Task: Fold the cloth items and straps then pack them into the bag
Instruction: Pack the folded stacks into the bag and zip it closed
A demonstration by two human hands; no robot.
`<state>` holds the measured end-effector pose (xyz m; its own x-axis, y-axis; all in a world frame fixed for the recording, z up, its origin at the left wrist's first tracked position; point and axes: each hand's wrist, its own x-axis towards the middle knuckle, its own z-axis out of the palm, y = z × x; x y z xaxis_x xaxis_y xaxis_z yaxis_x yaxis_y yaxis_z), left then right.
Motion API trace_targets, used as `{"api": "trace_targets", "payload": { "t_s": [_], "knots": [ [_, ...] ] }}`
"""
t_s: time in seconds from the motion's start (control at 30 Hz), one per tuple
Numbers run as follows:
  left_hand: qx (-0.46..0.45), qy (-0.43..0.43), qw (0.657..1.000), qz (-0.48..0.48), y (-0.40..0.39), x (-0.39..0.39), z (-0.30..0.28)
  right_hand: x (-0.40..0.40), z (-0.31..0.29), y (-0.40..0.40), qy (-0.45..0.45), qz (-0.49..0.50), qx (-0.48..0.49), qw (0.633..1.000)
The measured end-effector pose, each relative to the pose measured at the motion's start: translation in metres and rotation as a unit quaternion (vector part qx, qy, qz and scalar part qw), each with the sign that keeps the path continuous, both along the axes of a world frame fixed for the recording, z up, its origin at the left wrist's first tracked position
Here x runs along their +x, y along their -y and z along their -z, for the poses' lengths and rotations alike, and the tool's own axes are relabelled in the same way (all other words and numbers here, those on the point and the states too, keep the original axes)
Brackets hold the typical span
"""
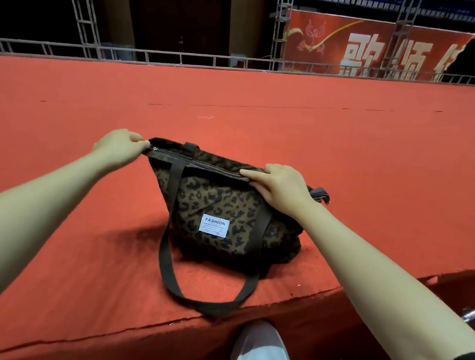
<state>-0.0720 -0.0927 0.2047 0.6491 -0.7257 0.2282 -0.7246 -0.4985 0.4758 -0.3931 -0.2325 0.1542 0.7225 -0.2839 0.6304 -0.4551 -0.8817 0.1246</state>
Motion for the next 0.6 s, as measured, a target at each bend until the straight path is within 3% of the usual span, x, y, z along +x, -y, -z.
{"api": "trace_targets", "payload": {
  "t_s": [0.3, 0.43, 0.5, 0.6],
  "knots": [
    [-0.052, -0.045, 0.997, 0.038, -0.020, -0.012, 0.017, 0.002, 0.013, -0.007, 0.019, 0.029, 0.028, 0.999],
    [-0.139, -0.039, 0.989, 0.037, -0.020, -0.019, 0.025, -0.001, 0.015, -0.016, 0.035, 0.101, 0.079, 0.991],
    [-0.131, -0.029, 0.988, 0.077, -0.018, -0.030, 0.027, -0.002, 0.020, -0.021, 0.040, 0.123, 0.094, 0.987],
    [-0.089, -0.140, 0.976, 0.137, -0.009, -0.037, 0.033, -0.003, 0.029, -0.026, 0.040, 0.109, 0.139, 0.983]
  ]
}}
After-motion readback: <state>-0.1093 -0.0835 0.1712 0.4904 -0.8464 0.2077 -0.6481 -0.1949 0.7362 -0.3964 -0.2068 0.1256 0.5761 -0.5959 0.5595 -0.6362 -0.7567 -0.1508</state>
